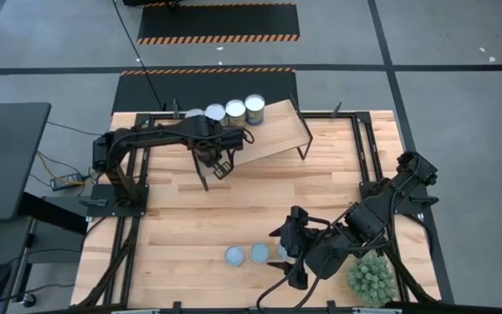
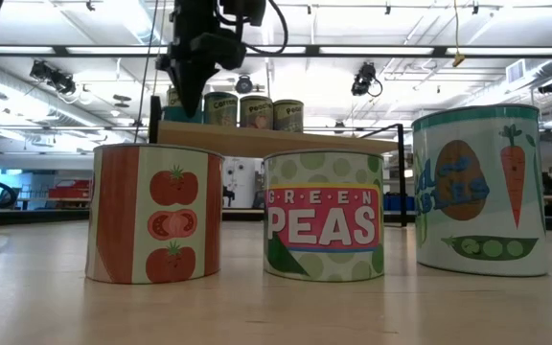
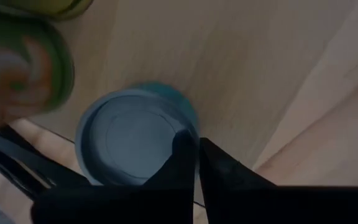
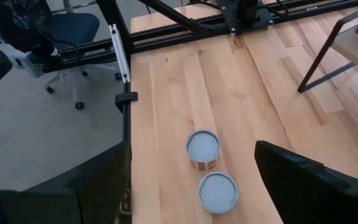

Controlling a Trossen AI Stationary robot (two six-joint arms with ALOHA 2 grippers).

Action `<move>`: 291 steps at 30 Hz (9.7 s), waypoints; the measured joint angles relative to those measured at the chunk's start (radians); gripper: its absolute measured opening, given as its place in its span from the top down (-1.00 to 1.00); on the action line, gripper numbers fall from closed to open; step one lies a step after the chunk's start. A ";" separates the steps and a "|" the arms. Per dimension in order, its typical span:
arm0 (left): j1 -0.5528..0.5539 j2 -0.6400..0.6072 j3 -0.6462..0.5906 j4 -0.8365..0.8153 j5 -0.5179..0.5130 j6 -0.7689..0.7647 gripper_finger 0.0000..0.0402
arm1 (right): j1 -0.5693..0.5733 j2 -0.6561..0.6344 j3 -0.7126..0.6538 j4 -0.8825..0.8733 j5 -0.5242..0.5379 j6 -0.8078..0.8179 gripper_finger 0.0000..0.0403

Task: Pick and place cans onto a shelf
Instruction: Put the canned tuna on the shelf, then put the canned tomatoes on the shelf

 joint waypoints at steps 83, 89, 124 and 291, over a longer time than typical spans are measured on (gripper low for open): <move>-0.108 0.002 -0.003 -0.100 -0.106 0.711 0.30 | -0.003 0.000 0.000 0.064 -0.005 -0.005 -0.73; -0.110 0.002 -0.003 -0.090 -0.104 0.623 0.30 | -0.003 0.000 0.000 0.065 -0.005 -0.006 -0.73; -0.026 0.001 -0.002 -0.034 -0.010 0.212 0.30 | -0.003 0.000 0.000 0.075 -0.005 -0.010 -0.73; -0.713 0.218 -0.099 0.421 0.181 -0.109 -0.59 | 0.047 -0.024 0.000 -0.046 0.020 0.027 -0.73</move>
